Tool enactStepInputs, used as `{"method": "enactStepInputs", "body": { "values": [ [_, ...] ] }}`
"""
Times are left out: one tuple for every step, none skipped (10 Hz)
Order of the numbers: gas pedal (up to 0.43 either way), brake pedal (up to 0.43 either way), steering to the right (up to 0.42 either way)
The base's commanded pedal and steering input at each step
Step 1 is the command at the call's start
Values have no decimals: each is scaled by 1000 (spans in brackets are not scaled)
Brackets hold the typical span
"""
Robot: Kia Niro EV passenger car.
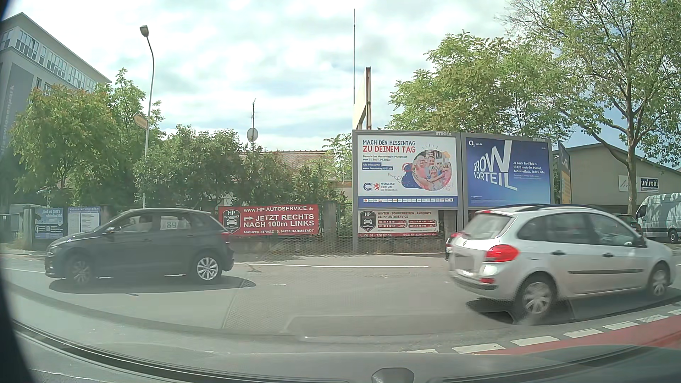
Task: Follow the waypoints while adhering to traffic rules and regulations
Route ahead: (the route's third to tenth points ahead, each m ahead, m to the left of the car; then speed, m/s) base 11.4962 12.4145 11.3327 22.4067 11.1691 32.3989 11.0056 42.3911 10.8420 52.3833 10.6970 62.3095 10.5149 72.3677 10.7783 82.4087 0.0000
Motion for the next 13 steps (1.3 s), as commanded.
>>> {"method": "enactStepInputs", "body": {
  "values": [
    [0,287,-212],
    [0,287,-212],
    [0,287,-212],
    [0,287,-212],
    [0,287,-212],
    [0,287,-212],
    [0,287,-212],
    [0,287,-212],
    [0,287,-212],
    [0,287,-212],
    [0,287,-212],
    [0,287,-212],
    [0,287,-212]
  ]
}}
